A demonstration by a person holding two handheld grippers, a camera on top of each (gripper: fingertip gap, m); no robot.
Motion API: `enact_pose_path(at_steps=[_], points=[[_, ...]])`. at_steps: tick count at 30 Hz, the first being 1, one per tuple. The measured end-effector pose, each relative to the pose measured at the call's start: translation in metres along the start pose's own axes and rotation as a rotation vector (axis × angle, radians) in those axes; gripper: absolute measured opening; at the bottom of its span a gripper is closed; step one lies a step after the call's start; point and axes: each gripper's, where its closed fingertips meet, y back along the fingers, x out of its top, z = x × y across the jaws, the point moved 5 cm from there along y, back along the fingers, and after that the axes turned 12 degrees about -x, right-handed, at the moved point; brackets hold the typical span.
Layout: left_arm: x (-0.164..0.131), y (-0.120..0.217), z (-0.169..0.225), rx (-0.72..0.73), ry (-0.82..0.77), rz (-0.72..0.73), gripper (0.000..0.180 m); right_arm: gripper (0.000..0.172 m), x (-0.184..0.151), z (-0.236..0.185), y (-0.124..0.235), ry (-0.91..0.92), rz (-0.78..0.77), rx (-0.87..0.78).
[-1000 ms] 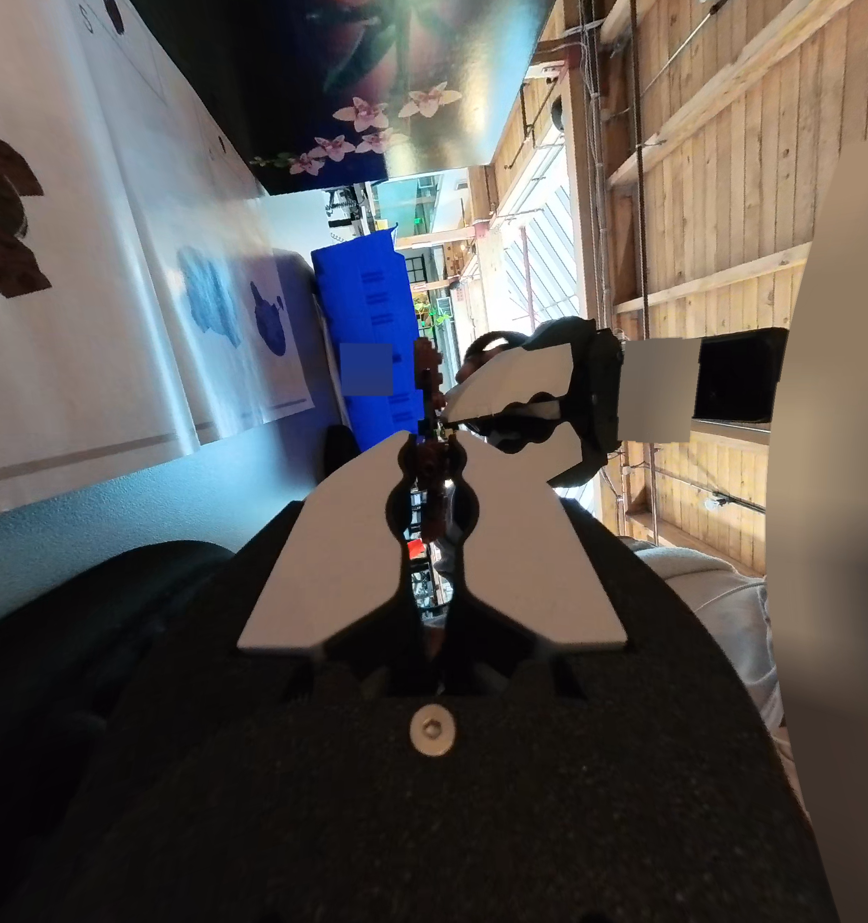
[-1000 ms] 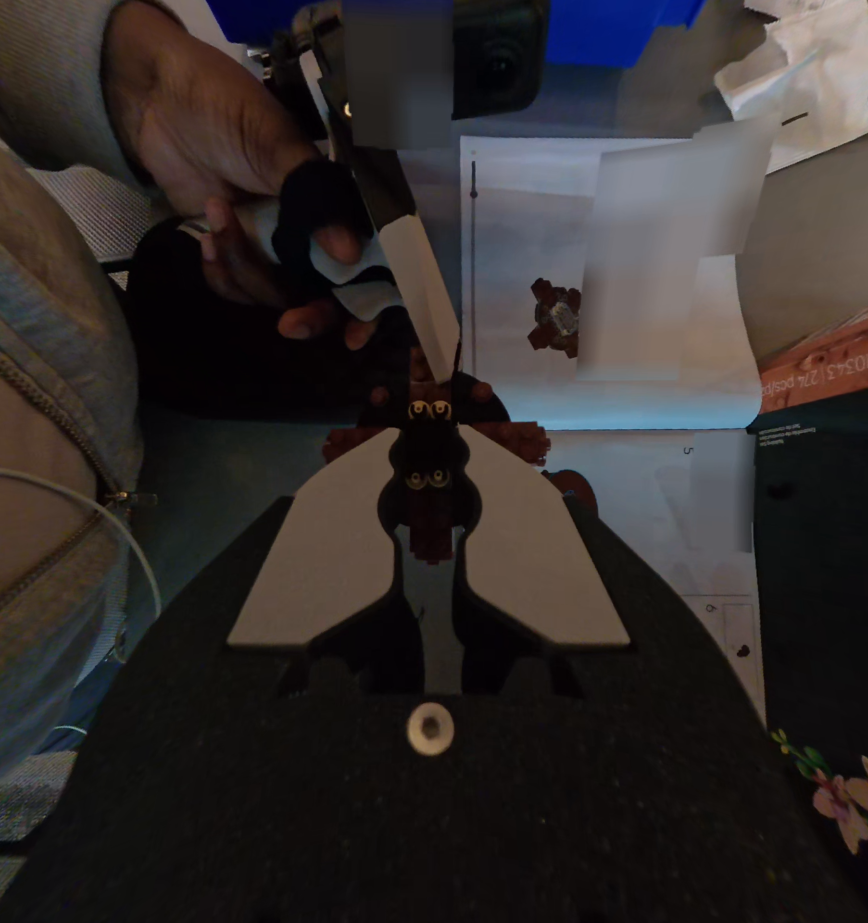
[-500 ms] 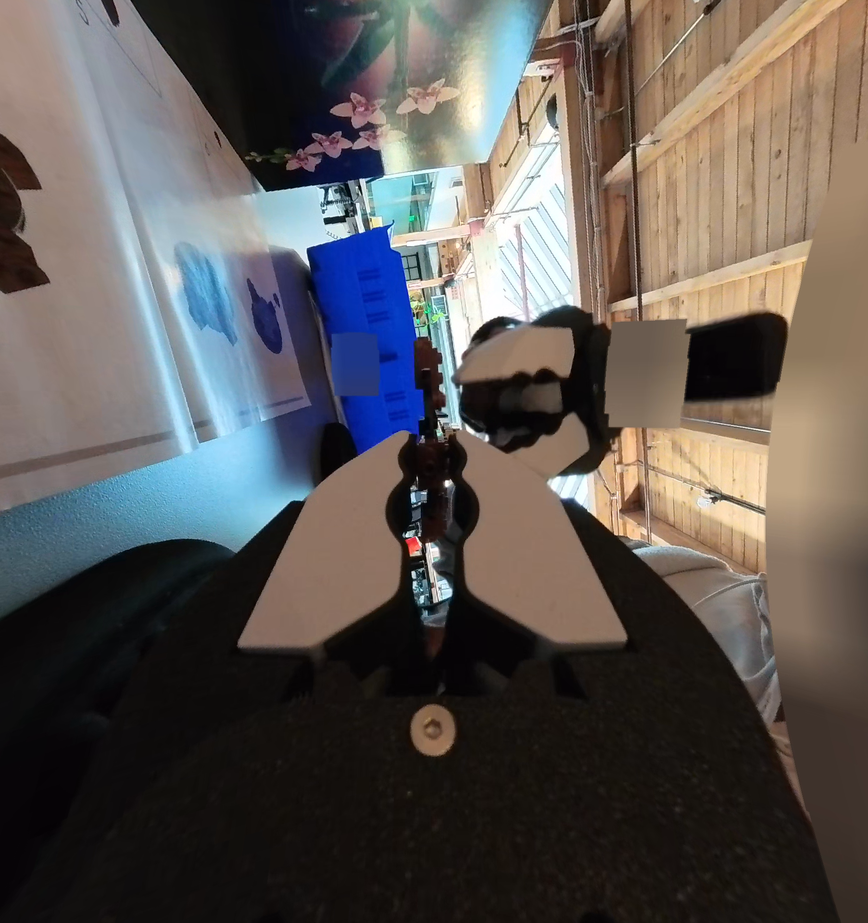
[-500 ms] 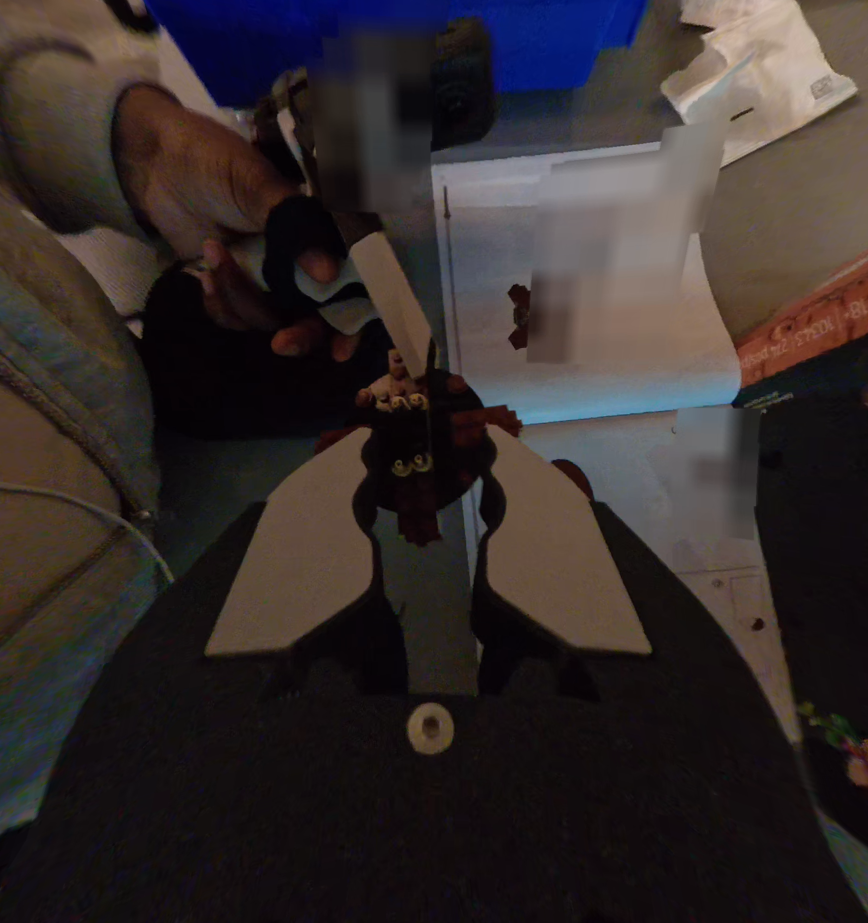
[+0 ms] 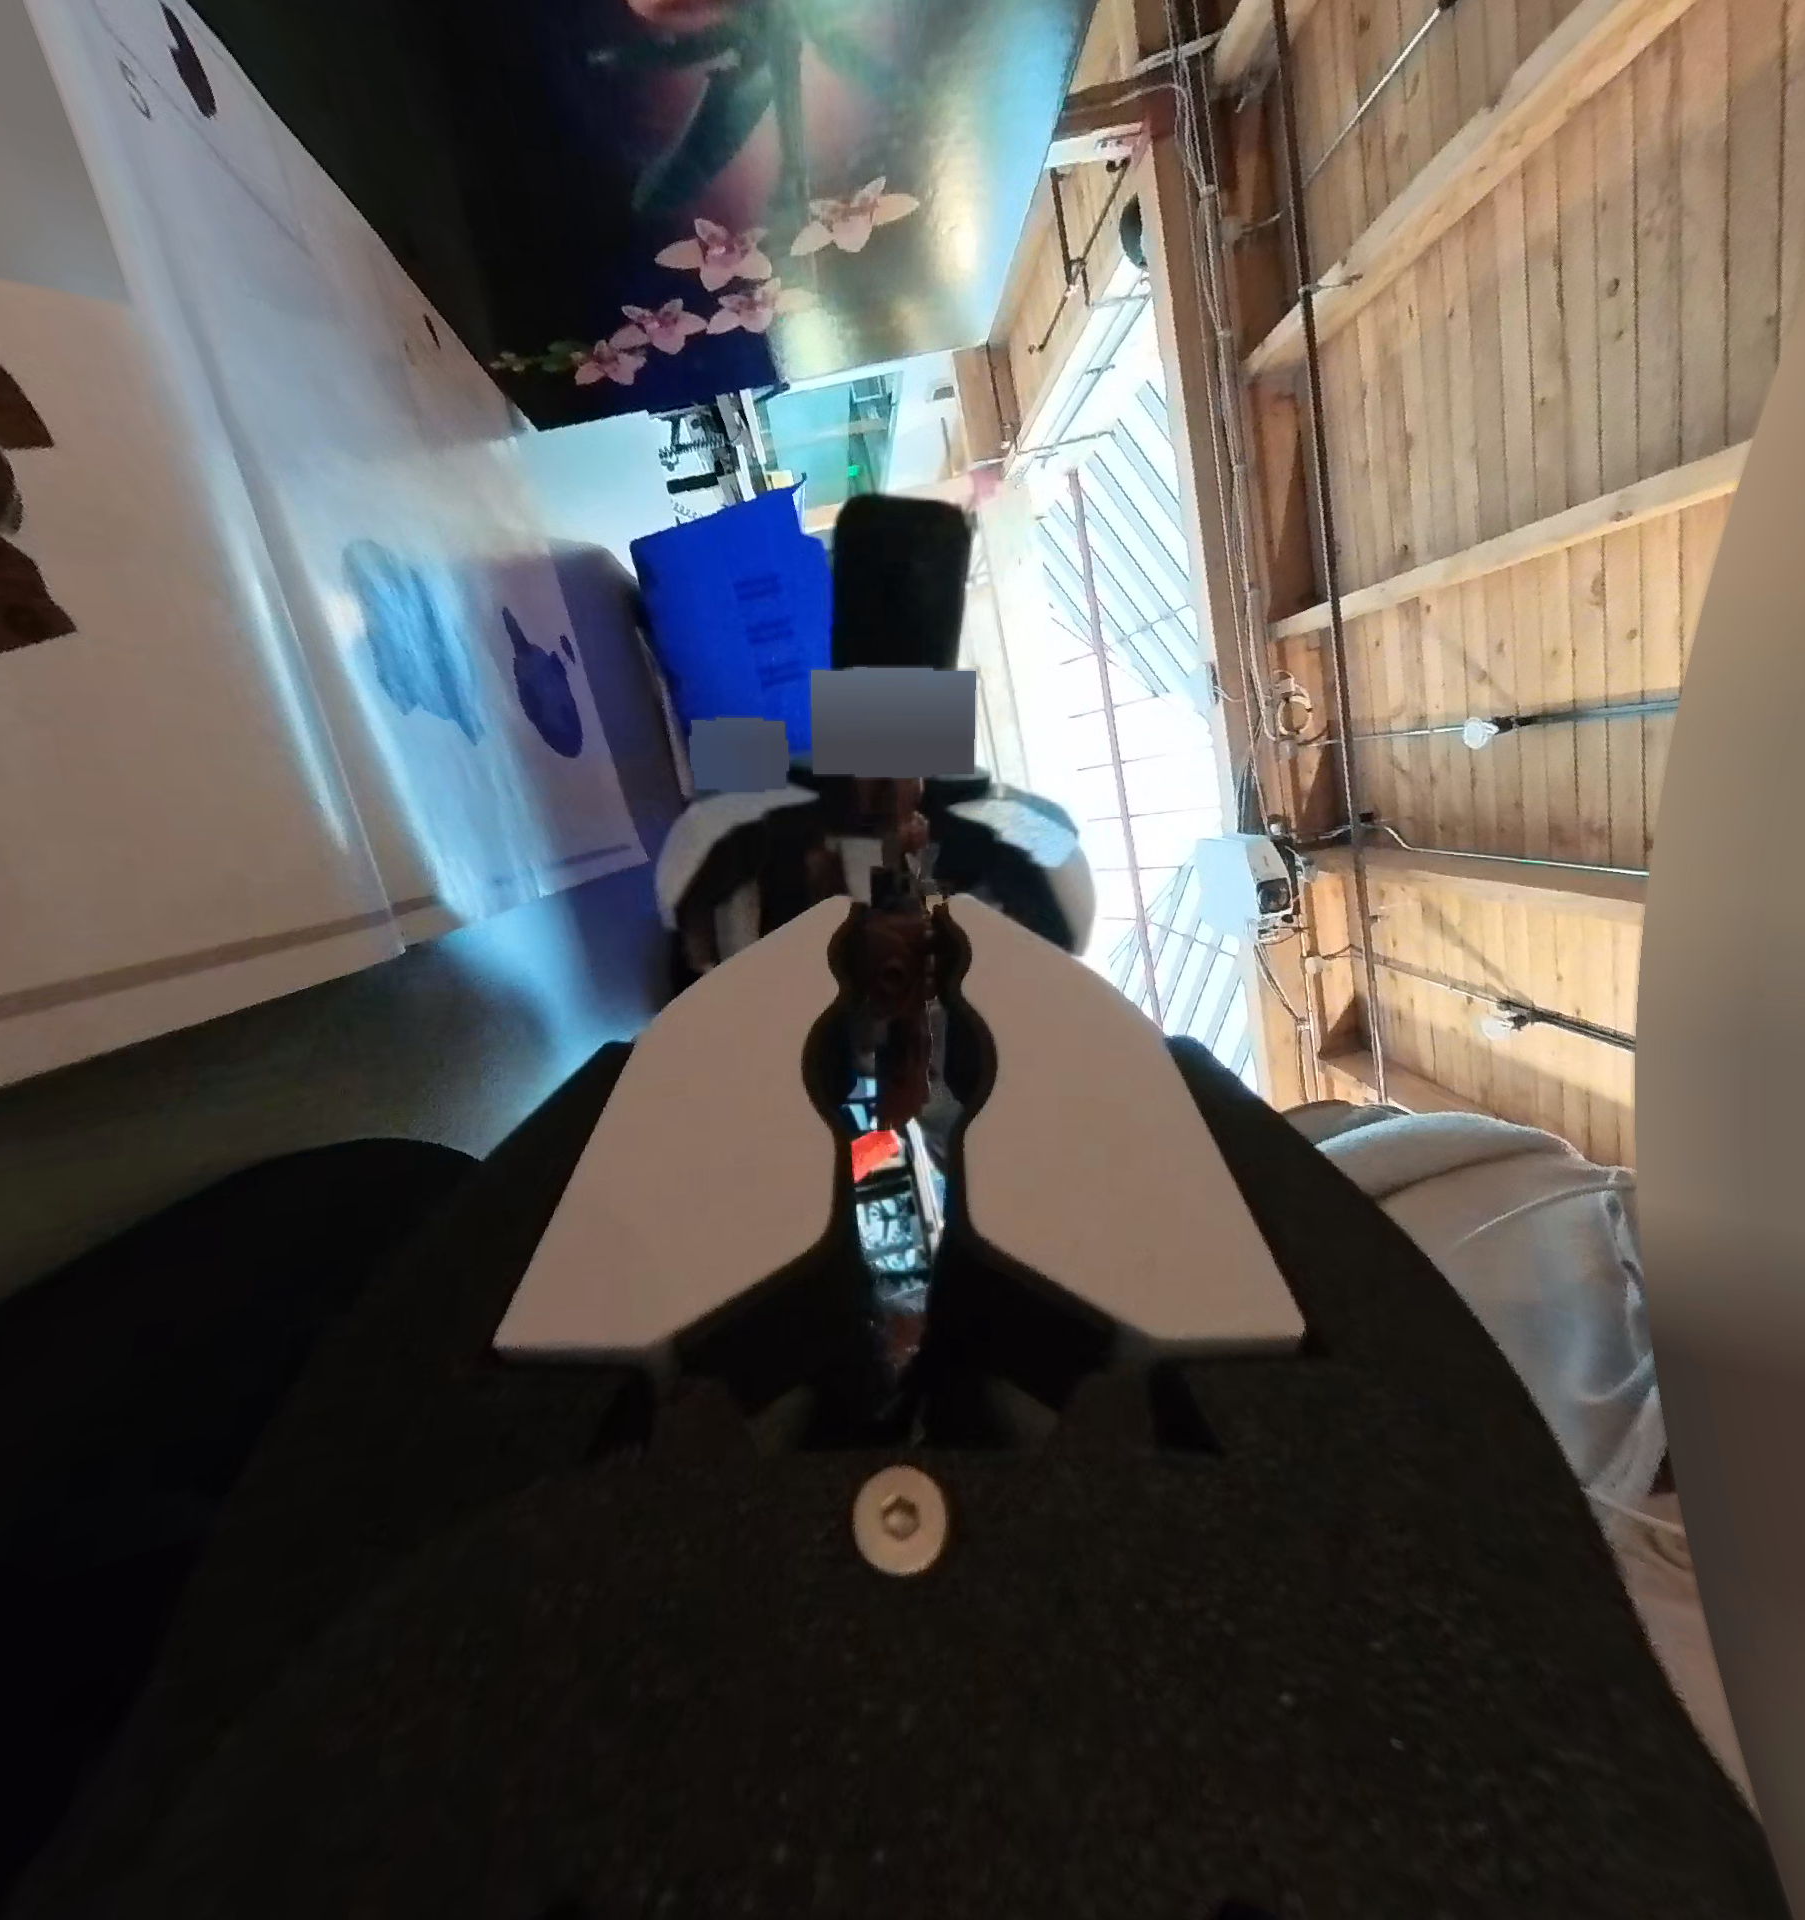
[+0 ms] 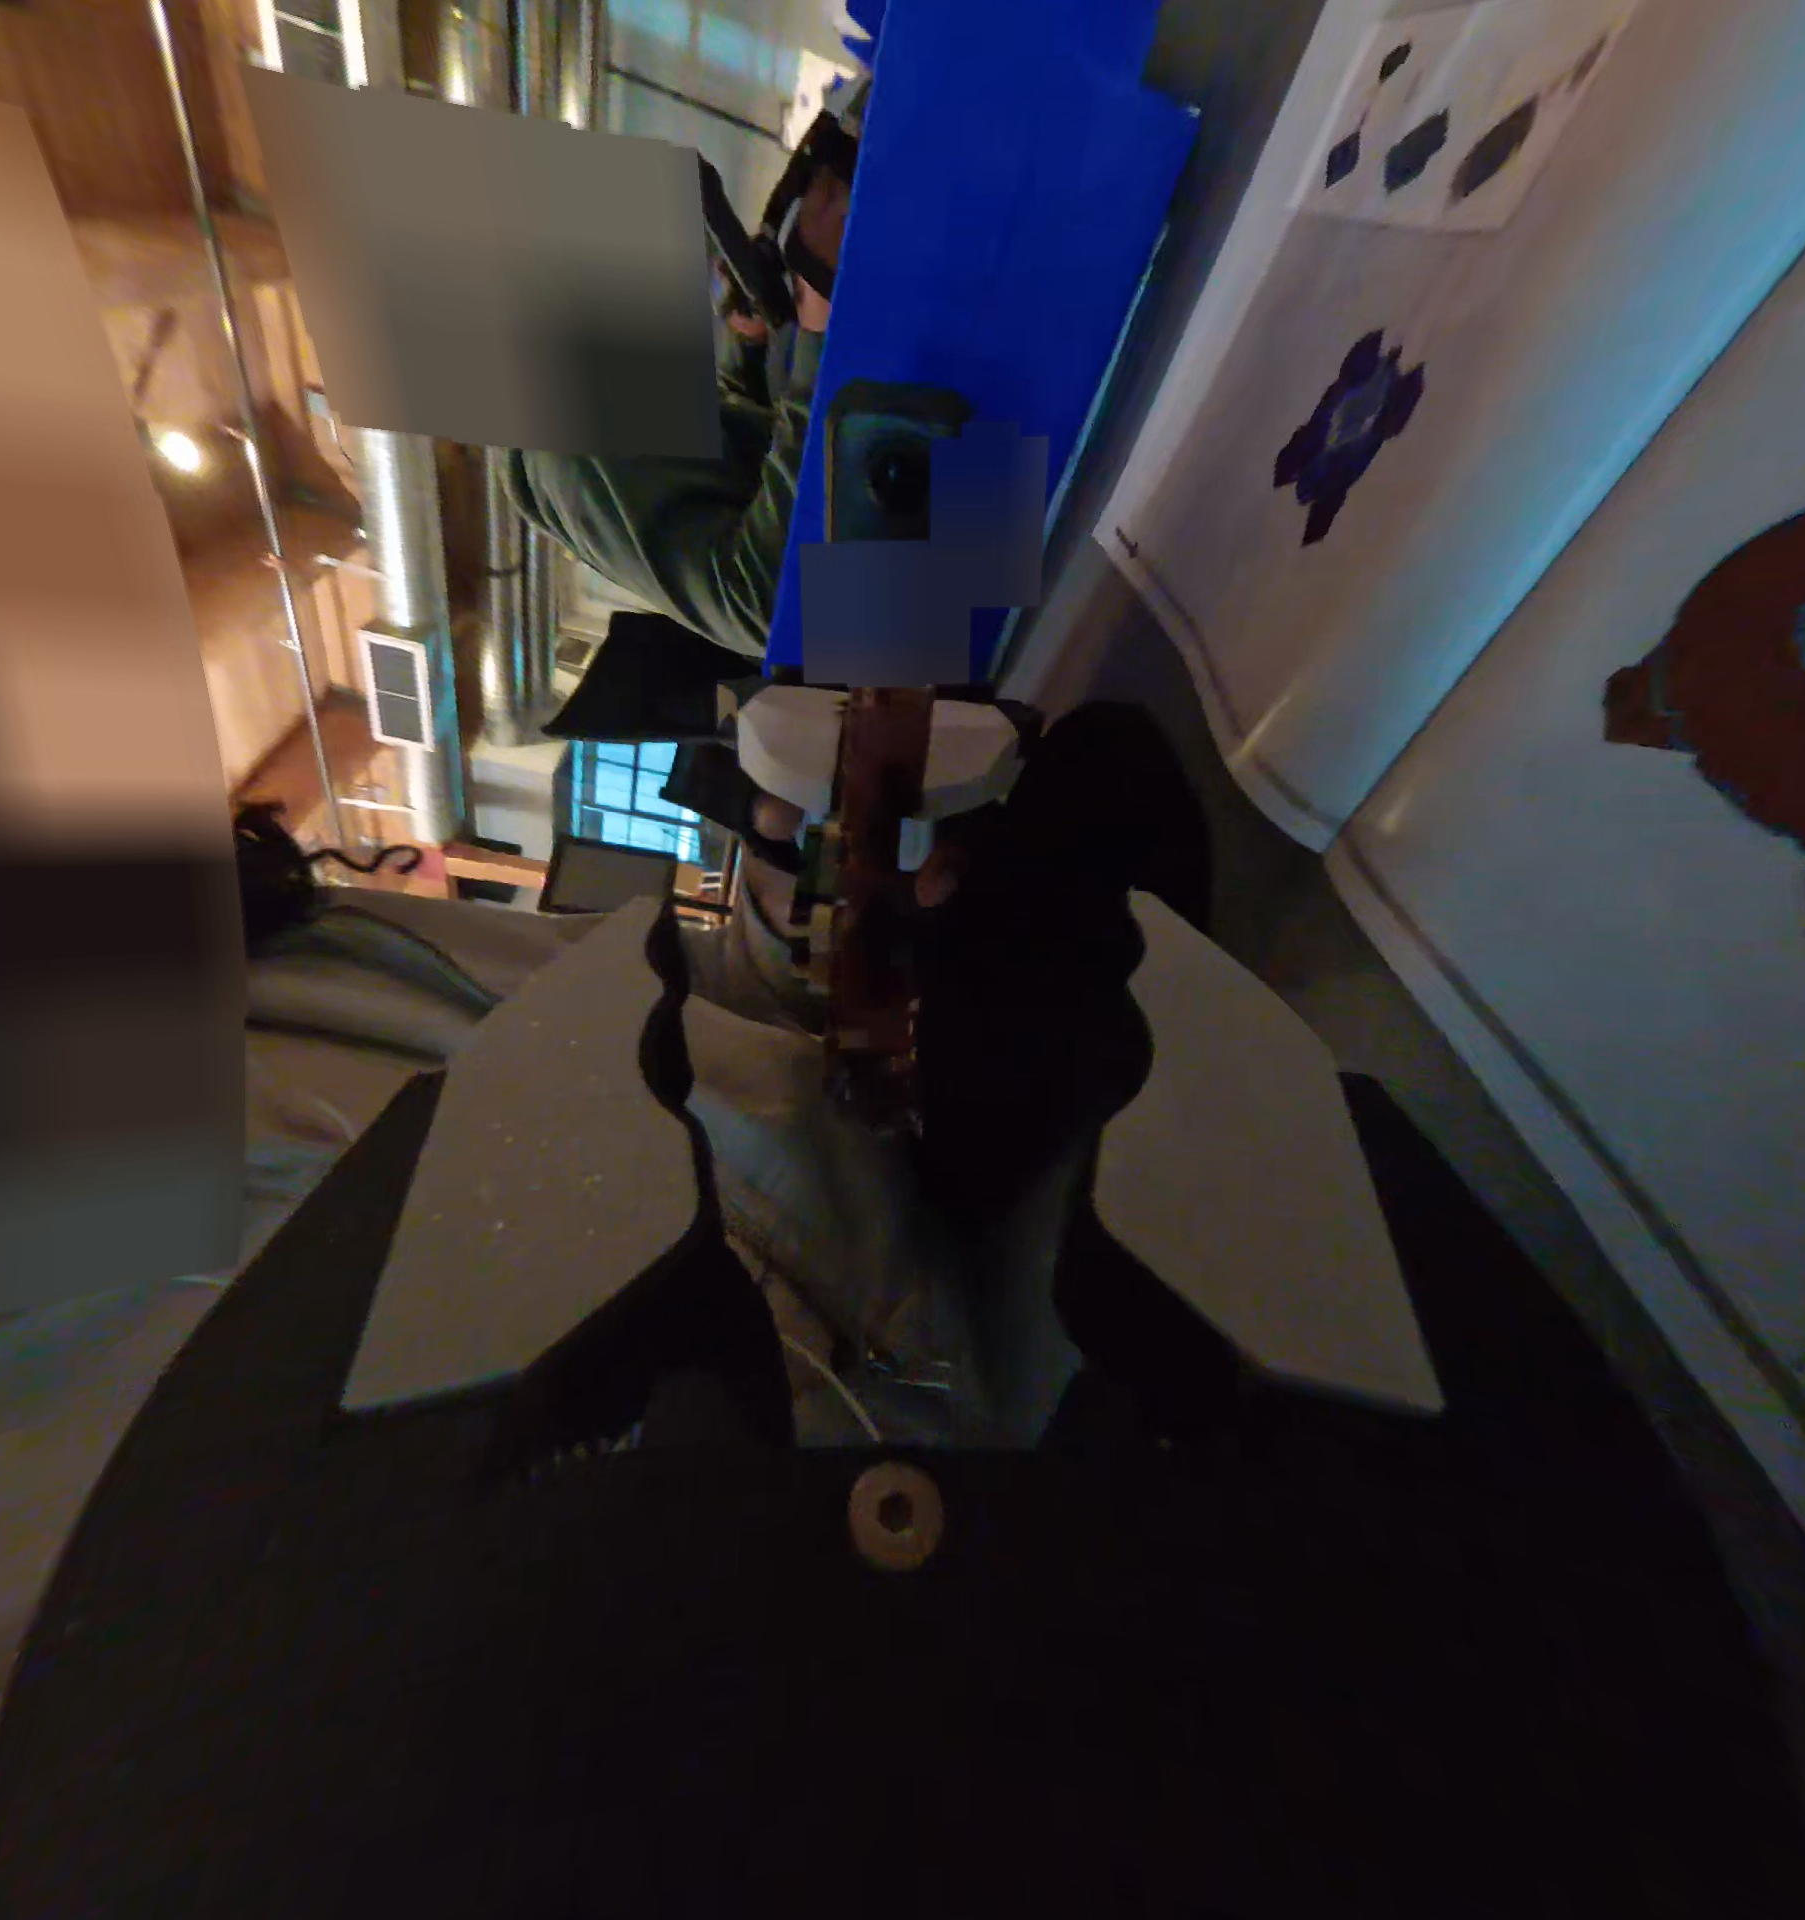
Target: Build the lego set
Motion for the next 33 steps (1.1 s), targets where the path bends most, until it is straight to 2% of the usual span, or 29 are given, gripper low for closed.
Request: enact_pose_path(at_steps=[5, 7, 13, 19, 22, 25, 26, 30, 33], points=[[0.0, -0.001, -0.001, 0.008, -0.015, -0.005, 0.011, 0.047, -0.001, -0.001, -0.007, -0.007, 0.021, 0.032], [0.001, -0.001, -0.001, 0.013, -0.021, -0.003, 0.011, 0.016, -0.002, -0.006, -0.007, 0.007, 0.029, 0.064], [-0.001, -0.002, 0.004, 0.0, -0.093, -0.014, 0.011, 0.013, -0.005, -0.012, -0.005, 0.075, 0.058, 0.106], [-0.007, -0.008, 0.021, 0.008, -0.374, -0.088, 0.011, 0.013, -0.007, -0.023, -0.001, 0.221, 0.071, 0.154], [-0.012, -0.008, 0.03, -0.035, -0.457, -0.154, 0.012, 0.013, -0.01, -0.033, 0.001, 0.348, 0.058, 0.14], [-0.018, -0.009, 0.042, -0.12, -0.494, -0.248, 0.037, 0.013, -0.011, -0.041, 0.003, 0.46, 0.052, 0.106], [-0.019, -0.01, 0.045, -0.121, -0.523, -0.269, 0.038, 0.014, -0.011, -0.042, 0.003, 0.485, 0.048, 0.091], [-0.018, -0.013, 0.048, -0.102, -0.6, -0.271, 0.024, 0.014, -0.01, -0.05, 0.004, 0.569, 0.039, 0.066], [-0.018, -0.013, 0.049, -0.107, -0.598, -0.269, 0.027, 0.013, -0.01, -0.053, 0.005, 0.617, 0.036, 0.02]])
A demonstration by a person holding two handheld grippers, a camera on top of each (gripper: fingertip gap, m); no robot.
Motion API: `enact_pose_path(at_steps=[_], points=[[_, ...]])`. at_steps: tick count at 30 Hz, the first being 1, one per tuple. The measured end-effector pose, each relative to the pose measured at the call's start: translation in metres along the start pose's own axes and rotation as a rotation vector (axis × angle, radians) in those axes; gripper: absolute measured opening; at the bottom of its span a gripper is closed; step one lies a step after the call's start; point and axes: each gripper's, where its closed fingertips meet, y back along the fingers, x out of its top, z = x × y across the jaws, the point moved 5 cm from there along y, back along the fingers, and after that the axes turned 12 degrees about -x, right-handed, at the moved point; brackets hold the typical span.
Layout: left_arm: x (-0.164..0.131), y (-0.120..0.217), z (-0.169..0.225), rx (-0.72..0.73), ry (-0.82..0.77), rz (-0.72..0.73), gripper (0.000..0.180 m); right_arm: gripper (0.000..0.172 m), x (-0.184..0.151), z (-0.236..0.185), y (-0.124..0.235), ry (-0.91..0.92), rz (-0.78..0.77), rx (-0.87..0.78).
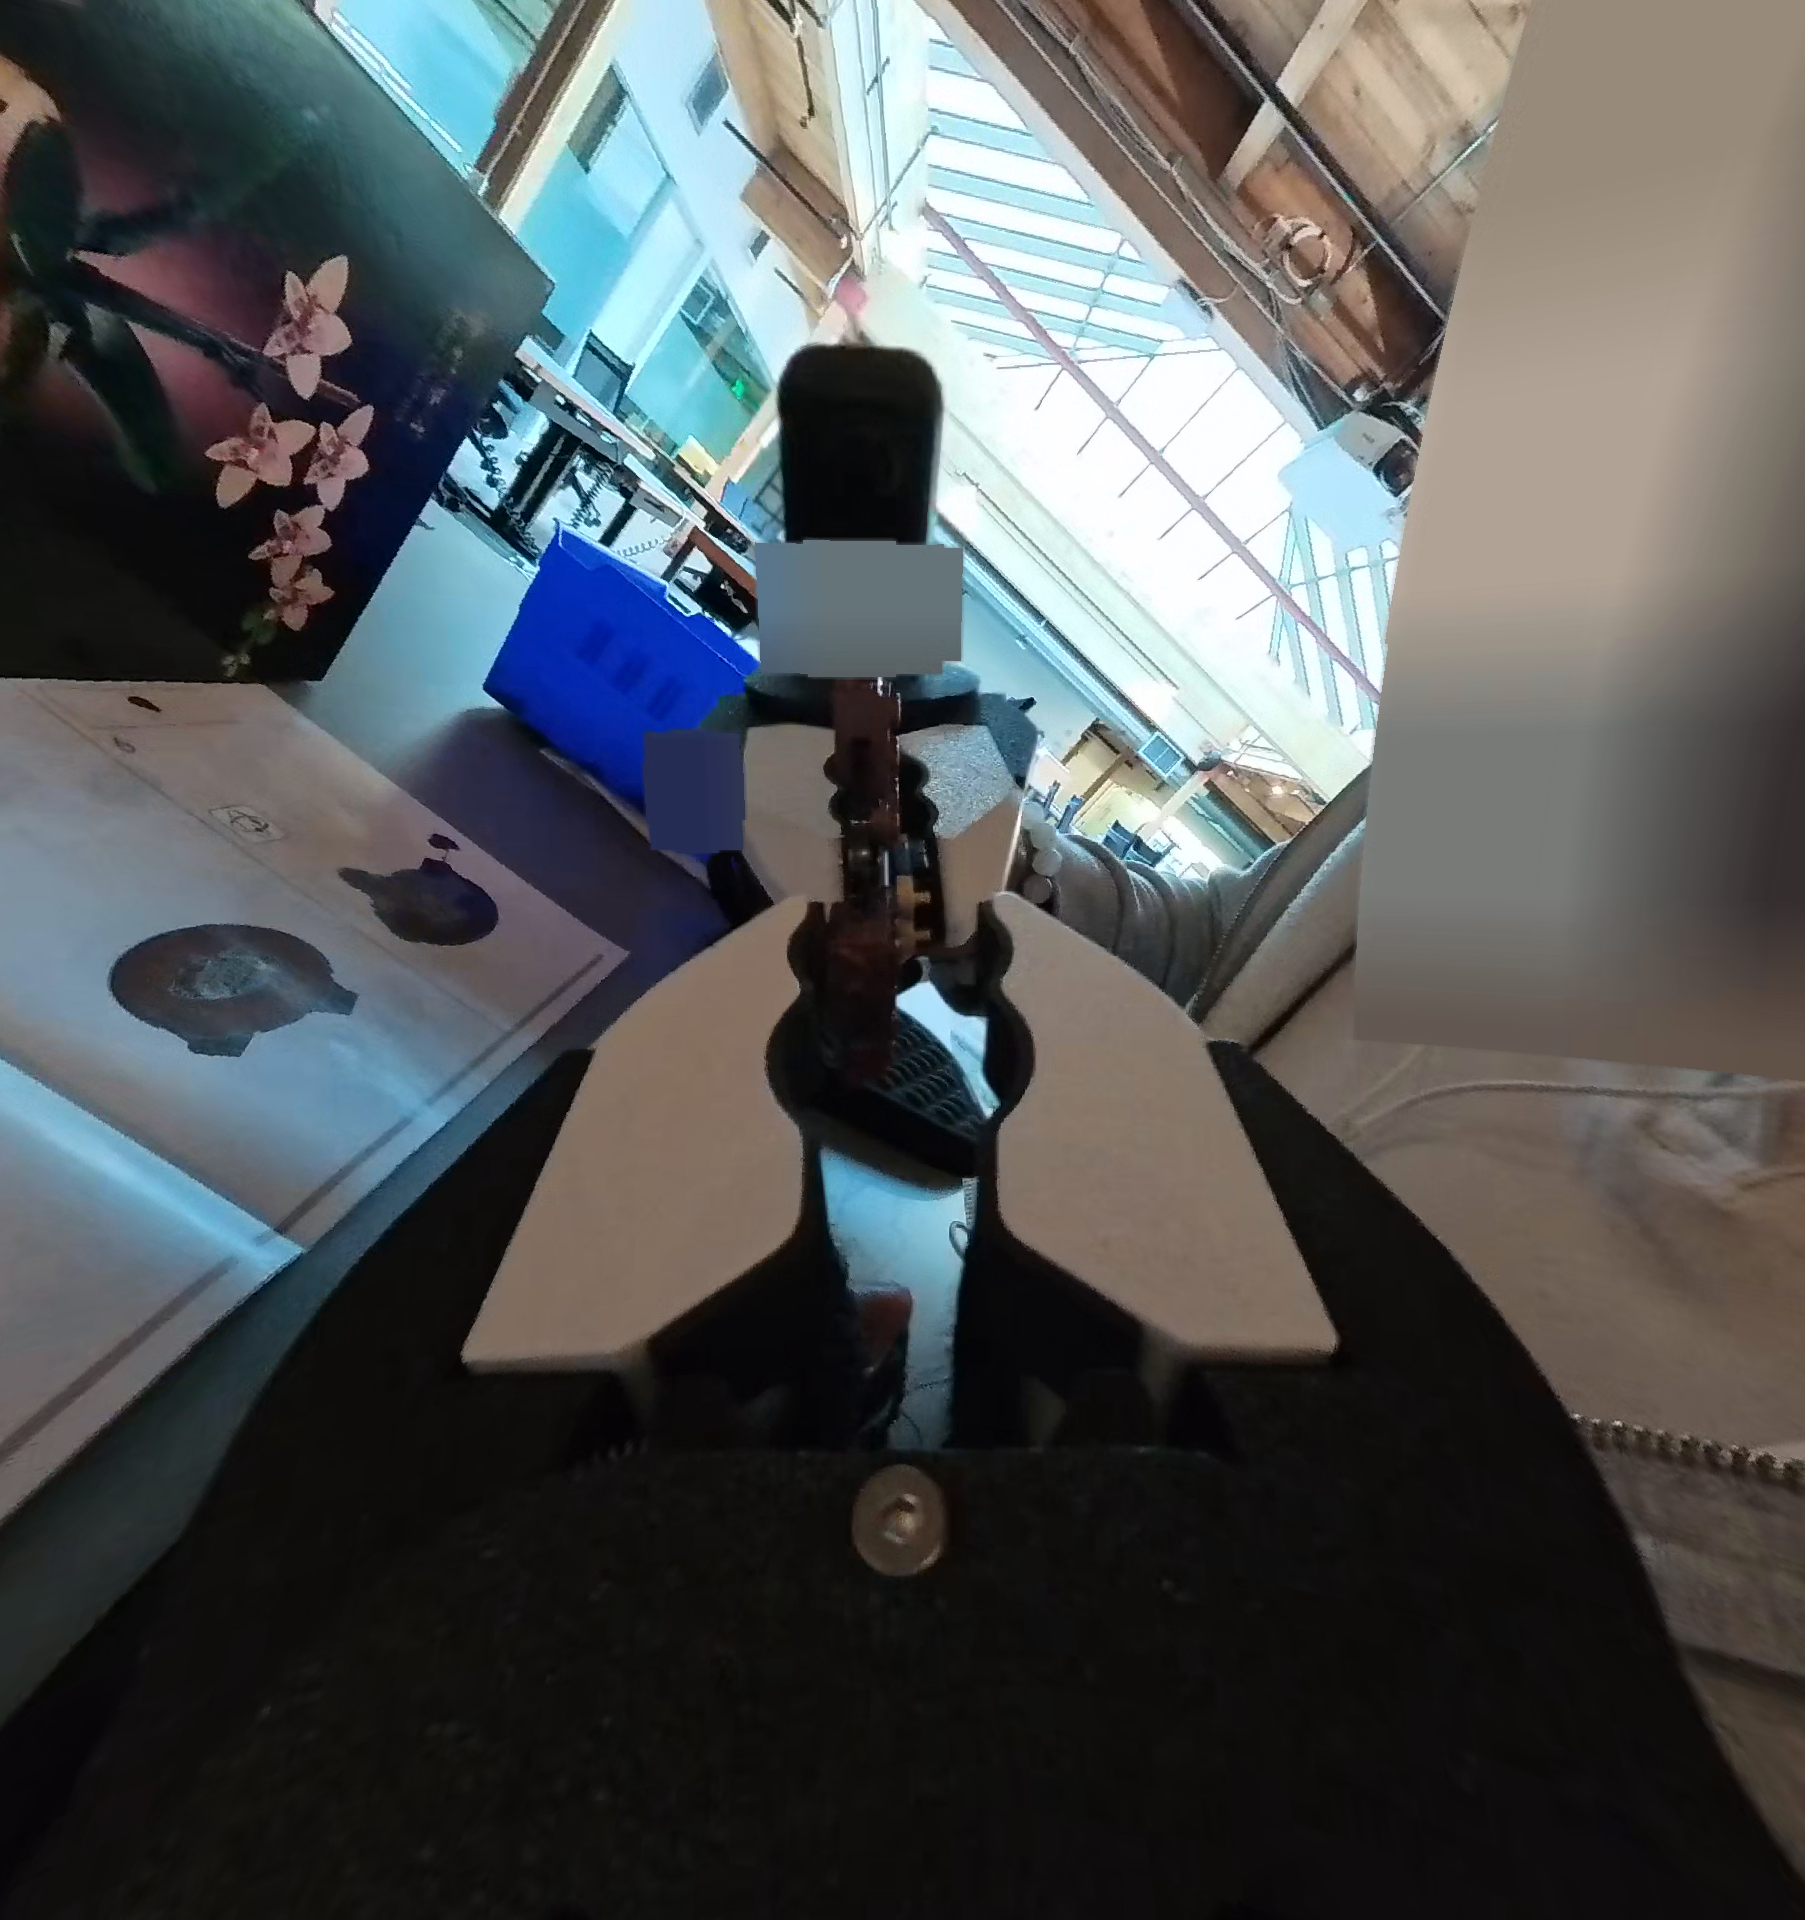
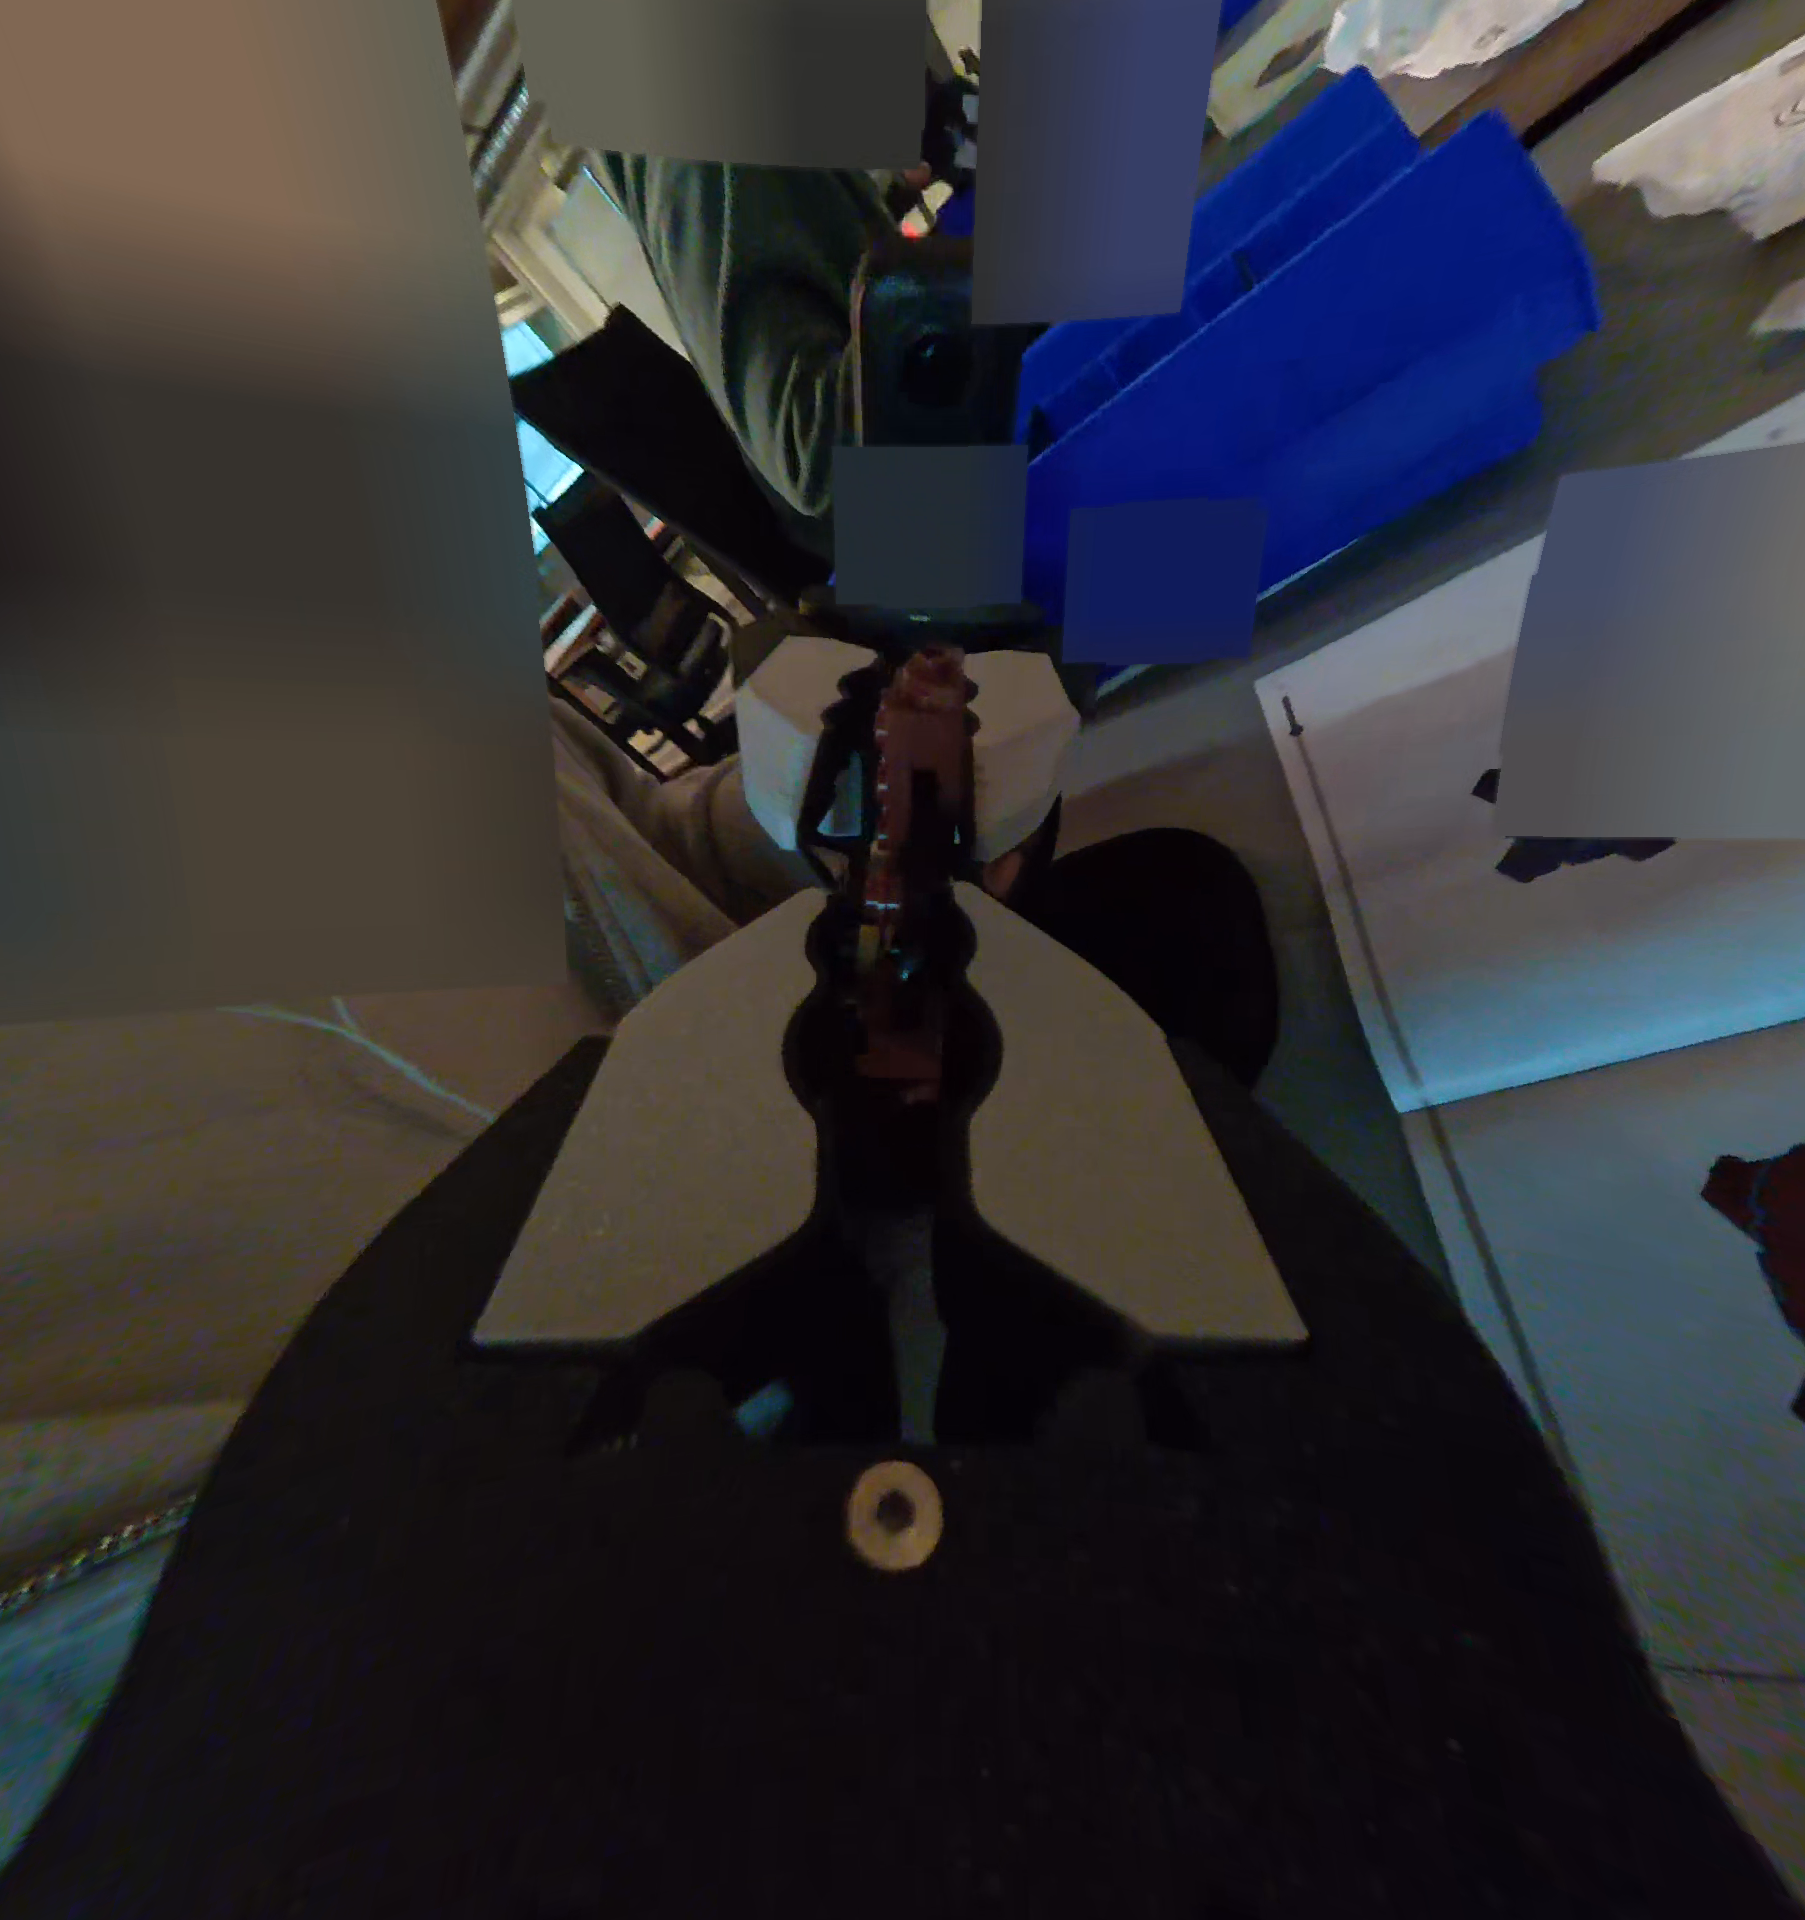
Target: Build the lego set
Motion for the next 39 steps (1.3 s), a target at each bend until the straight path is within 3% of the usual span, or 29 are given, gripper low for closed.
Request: enact_pose_path(at_steps=[3, 6, 16, 20, 23, 25, 26, 32, 39], points=[[0.0, -0.001, 0.002, 0.015, -0.034, -0.012, 0.031, 0.013, -0.001, -0.003, -0.002, 0.052, -0.025, -0.027], [-0.001, -0.003, 0.003, 0.04, -0.093, -0.037, 0.019, 0.014, 0.0, -0.007, -0.003, 0.09, -0.033, -0.026], [-0.001, 0.0, 0.014, 0.02, -0.222, -0.04, 0.014, 0.013, 0.004, -0.018, -0.006, 0.147, -0.043, -0.017], [-0.002, 0.0, 0.012, 0.021, -0.213, -0.025, 0.015, 0.013, 0.003, -0.016, -0.006, 0.138, -0.036, -0.025], [-0.002, 0.0, 0.01, 0.019, -0.195, -0.019, 0.017, 0.013, 0.003, -0.015, -0.006, 0.139, -0.037, -0.025], [-0.002, 0.002, 0.01, 0.013, -0.206, -0.042, 0.042, 0.013, 0.005, -0.017, -0.005, 0.093, -0.002, 0.005], [-0.003, 0.002, 0.013, -0.01, -0.203, -0.054, 0.042, 0.013, 0.006, -0.015, -0.004, 0.081, 0.009, 0.01], [-0.001, 0.001, 0.014, -0.022, -0.203, -0.056, 0.019, 0.013, 0.004, -0.015, -0.005, 0.083, 0.012, 0.018], [-0.002, 0.002, 0.014, -0.022, -0.223, -0.051, 0.015, 0.014, 0.007, -0.018, -0.007, 0.091, 0.009, 0.01]])
